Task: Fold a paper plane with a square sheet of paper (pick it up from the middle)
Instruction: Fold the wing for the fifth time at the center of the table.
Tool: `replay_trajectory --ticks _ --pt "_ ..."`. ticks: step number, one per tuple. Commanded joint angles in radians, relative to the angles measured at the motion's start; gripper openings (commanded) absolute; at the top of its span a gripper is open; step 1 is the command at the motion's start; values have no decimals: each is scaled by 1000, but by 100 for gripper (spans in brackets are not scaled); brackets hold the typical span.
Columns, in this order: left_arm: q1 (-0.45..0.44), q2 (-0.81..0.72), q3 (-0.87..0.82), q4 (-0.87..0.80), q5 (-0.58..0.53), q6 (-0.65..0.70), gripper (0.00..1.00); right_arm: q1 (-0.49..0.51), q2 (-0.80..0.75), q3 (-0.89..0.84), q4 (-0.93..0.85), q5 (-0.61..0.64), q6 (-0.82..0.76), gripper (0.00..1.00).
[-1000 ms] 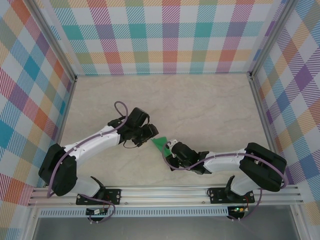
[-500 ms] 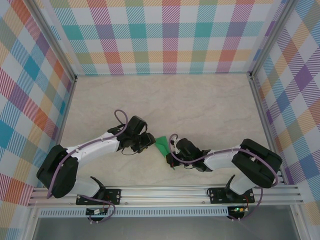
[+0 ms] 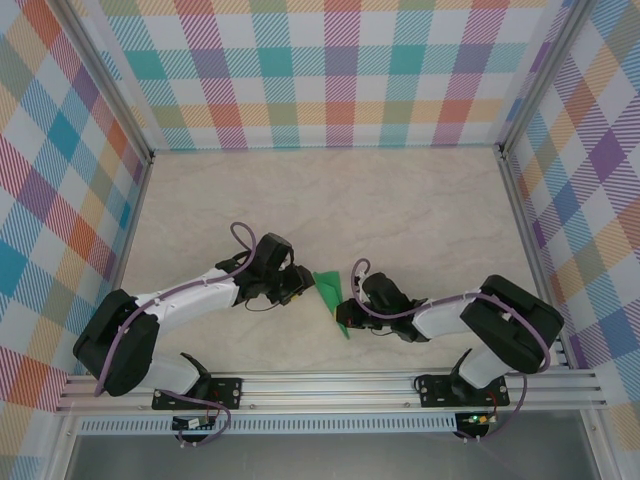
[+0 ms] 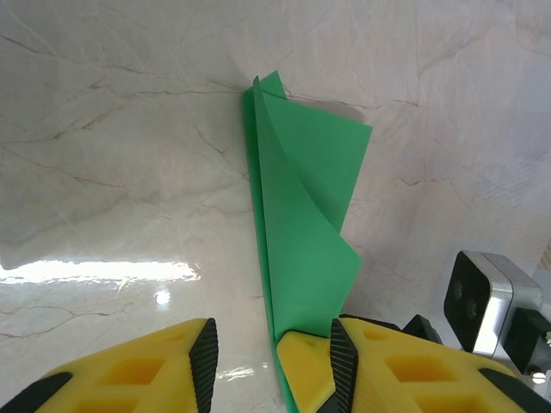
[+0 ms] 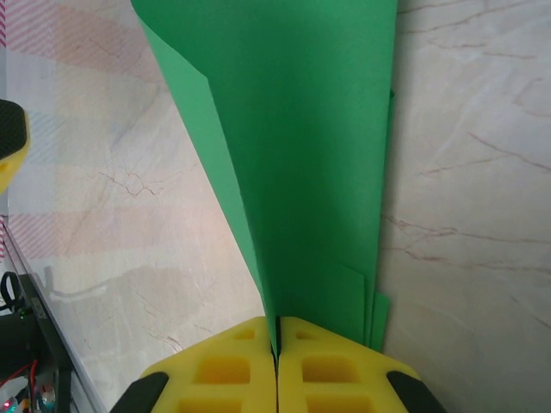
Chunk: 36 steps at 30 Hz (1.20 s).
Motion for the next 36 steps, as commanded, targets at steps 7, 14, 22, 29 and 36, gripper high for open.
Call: replay_trajectory --ticks 7,14,22,29,36 --pt "-12 13 -18 101 33 -34 38 -26 -44 -47 74 -50 115 7" --pt "-32 60 -1 146 54 -36 36 -51 -31 -62 97 -54 183 7" --pt "-73 144 24 226 81 -36 34 -76 -10 -65 70 -78 216 8" --pt "-95 203 46 289 99 -41 34 -83 45 -40 62 -113 218 8" --pt "-102 244 66 337 101 -50 35 -88 52 -34 48 -123 213 8"
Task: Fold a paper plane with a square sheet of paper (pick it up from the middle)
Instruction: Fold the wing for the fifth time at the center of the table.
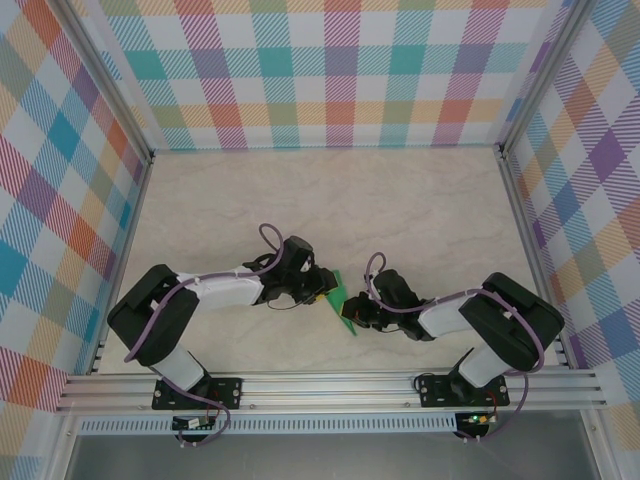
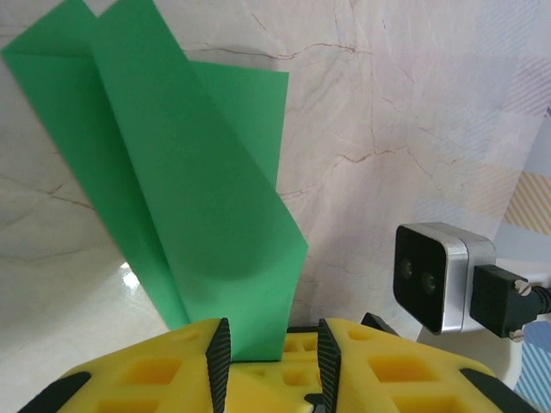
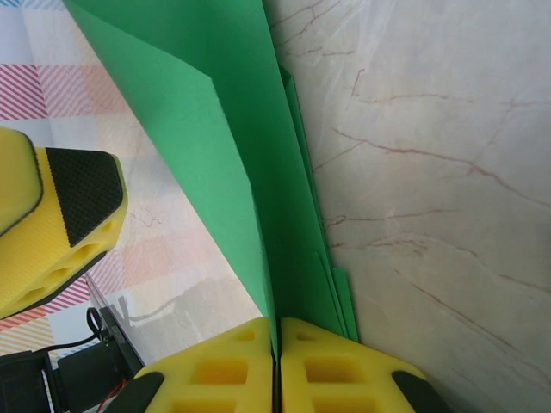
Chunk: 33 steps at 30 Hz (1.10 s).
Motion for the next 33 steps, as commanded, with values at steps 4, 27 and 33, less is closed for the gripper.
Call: replay_trajectory --ticks 4,27,33 --pt "-19 53 48 85 29 -18 35 -6 19 11 -59 -6 -10 9" --pt "-22 128 36 45 -85 18 35 -10 -5 27 -137 -15 -28 13" --pt "-22 169 45 38 -92 25 35 -11 -46 34 -206 -9 -30 17"
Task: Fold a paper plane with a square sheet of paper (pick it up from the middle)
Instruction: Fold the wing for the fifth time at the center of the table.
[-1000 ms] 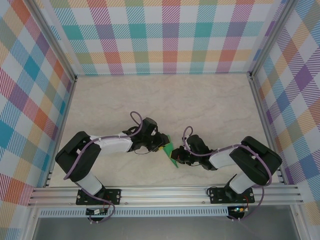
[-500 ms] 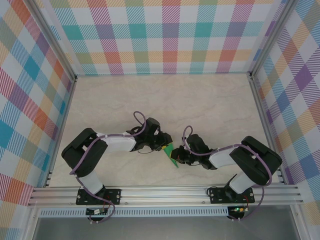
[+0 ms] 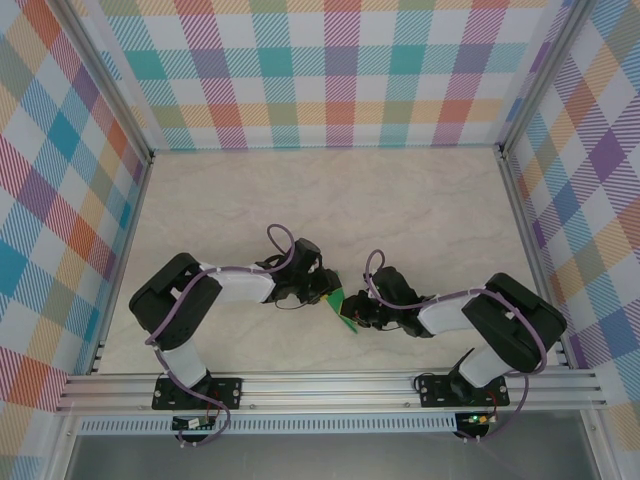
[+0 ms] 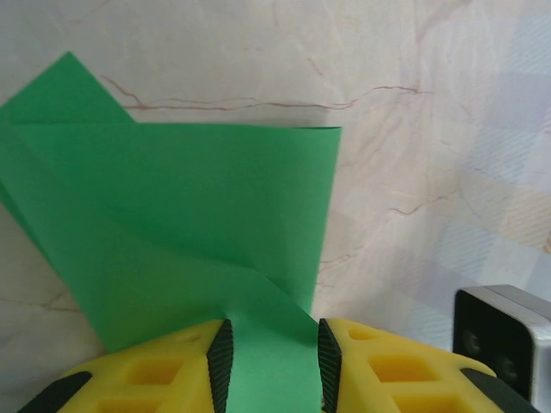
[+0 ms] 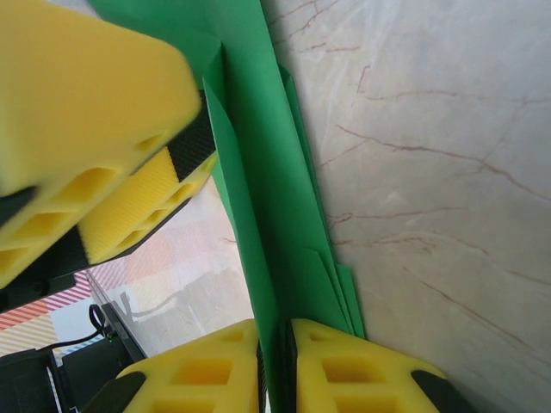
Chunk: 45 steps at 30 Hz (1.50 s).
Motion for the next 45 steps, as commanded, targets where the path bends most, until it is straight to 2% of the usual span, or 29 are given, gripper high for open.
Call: replay_trajectory --ticks 1,15,21,29,36,45 --pt "-11 41 14 -29 -35 24 35 0 -33 4 -130 12 -31 18" --pt "-12 63 18 -65 -30 59 34 0 -156 47 -312 7 -113 23" --pt "-12 64 20 -64 -24 63 34 -1 -152 105 -387 -4 -164 25" --pt "-12 67 24 -68 -20 66 34 0 -129 106 -414 9 -167 17" --pt "-12 67 25 -79 -24 67 33 0 -101 69 -377 -45 -173 9" --pt "-13 75 37 -95 -18 67 33 0 -57 14 -339 -66 -171 11"
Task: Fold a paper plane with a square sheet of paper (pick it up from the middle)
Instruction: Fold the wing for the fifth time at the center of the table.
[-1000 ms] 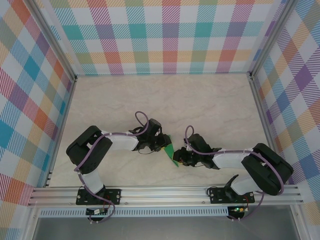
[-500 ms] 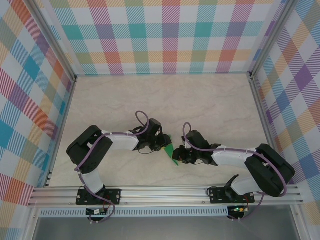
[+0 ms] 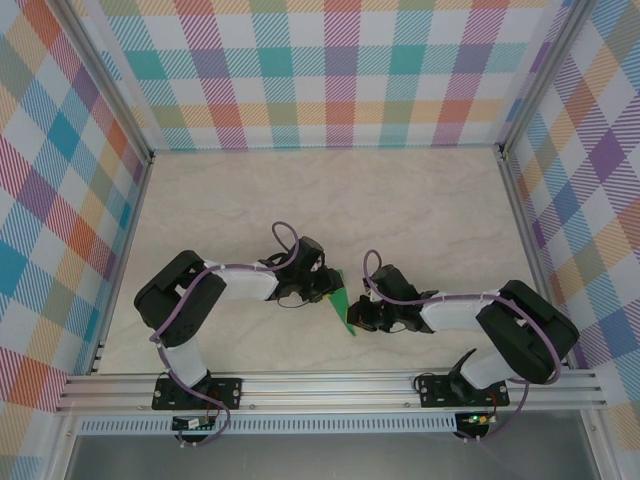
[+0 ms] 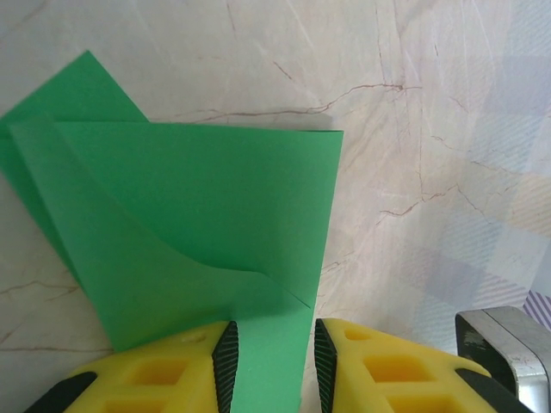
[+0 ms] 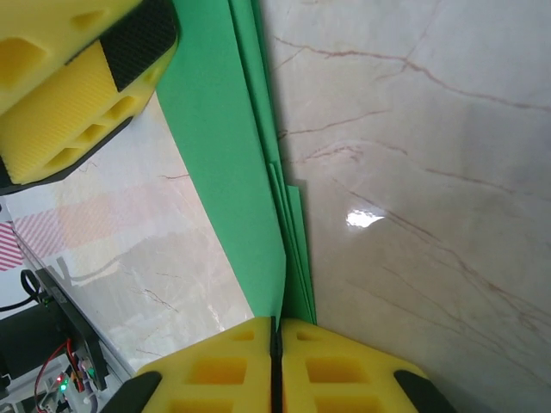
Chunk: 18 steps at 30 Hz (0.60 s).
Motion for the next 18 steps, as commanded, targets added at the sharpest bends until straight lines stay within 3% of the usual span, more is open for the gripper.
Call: replay_trajectory --ticks 1,12,18 --pt "-11 47 5 -85 -32 19 33 5 -1 -33 -67 -34 -14 12" --pt "-10 52 6 -87 -24 24 32 4 -155 39 -218 8 -38 20" --pt "-10 52 9 -87 -20 24 32 3 -113 45 -190 -18 -38 13"
